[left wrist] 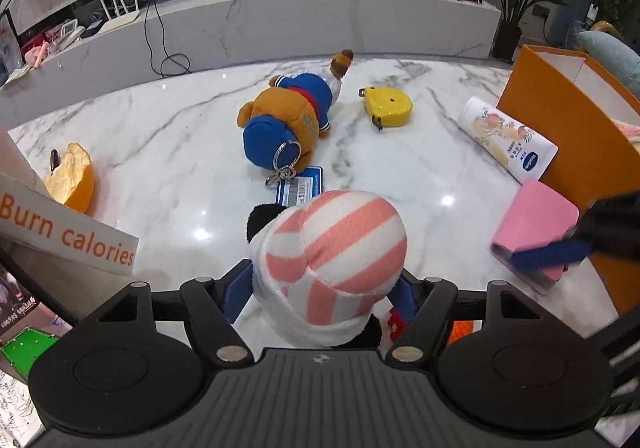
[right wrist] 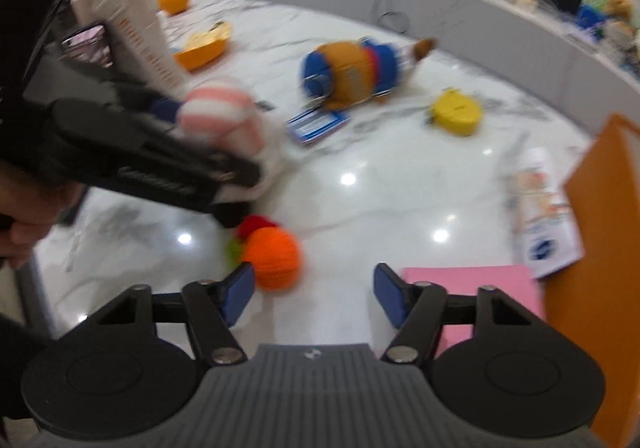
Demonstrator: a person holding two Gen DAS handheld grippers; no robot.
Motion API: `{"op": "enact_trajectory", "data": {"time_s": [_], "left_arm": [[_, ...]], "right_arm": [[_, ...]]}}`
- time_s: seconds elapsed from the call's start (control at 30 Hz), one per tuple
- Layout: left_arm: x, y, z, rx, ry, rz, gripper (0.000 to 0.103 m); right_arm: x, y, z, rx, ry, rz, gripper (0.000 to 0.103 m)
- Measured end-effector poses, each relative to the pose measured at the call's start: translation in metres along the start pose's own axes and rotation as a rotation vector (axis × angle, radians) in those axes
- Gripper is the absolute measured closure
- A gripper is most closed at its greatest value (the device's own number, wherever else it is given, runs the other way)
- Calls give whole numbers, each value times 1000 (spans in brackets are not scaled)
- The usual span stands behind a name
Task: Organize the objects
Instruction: 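Grasp the crocheted orange with the right gripper while the left holds the striped plush, then carry the striped plush and crocheted orange over the storage box with both grippers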
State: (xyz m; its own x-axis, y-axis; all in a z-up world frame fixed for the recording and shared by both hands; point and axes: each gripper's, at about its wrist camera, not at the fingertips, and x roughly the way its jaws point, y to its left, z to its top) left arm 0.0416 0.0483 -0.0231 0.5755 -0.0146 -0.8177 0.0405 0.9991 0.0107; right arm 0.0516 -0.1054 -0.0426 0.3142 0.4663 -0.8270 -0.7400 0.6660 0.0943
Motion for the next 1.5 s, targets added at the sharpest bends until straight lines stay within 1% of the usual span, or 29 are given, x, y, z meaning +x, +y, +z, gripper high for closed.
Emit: {"op": "enact_trajectory", "data": {"time_s": [0.07, 0.17, 0.23, 0.3, 0.47, 0.53, 0.67, 0.93, 1.07, 1.5], "left_arm": [[1, -3, -1, 16, -5, 5, 21], [0, -1, -2, 14, -5, 0, 21], [0, 1, -2, 2, -7, -9, 21], [-1, 4, -3, -6, -9, -16, 21], [-1, 8, -4, -14, -9, -31, 21], [-1, 8, -3, -17, -9, -34, 21], [-1, 8, -4, -13, -10, -30, 21], [-2, 3, -2, -8, -15, -13, 23], [-5, 0, 0, -8, -28, -19, 25], [-21, -15, 8, 13, -97, -21, 25]], "right_arm": [[7, 6, 1, -5, 10, 21, 39], [17, 14, 2, -14, 25, 37, 40], [22, 17, 3, -12, 32, 41, 43], [27, 19, 4, -9, 40, 37, 43], [40, 21, 8, -14, 60, 29, 53], [41, 23, 9, -22, 57, 22, 54], [39, 22, 10, -31, 59, 6, 54], [24, 4, 10, 20, 33, -31, 54], [18, -3, 9, 36, 21, -42, 54], [-13, -24, 17, 103, -75, -61, 54]]}}
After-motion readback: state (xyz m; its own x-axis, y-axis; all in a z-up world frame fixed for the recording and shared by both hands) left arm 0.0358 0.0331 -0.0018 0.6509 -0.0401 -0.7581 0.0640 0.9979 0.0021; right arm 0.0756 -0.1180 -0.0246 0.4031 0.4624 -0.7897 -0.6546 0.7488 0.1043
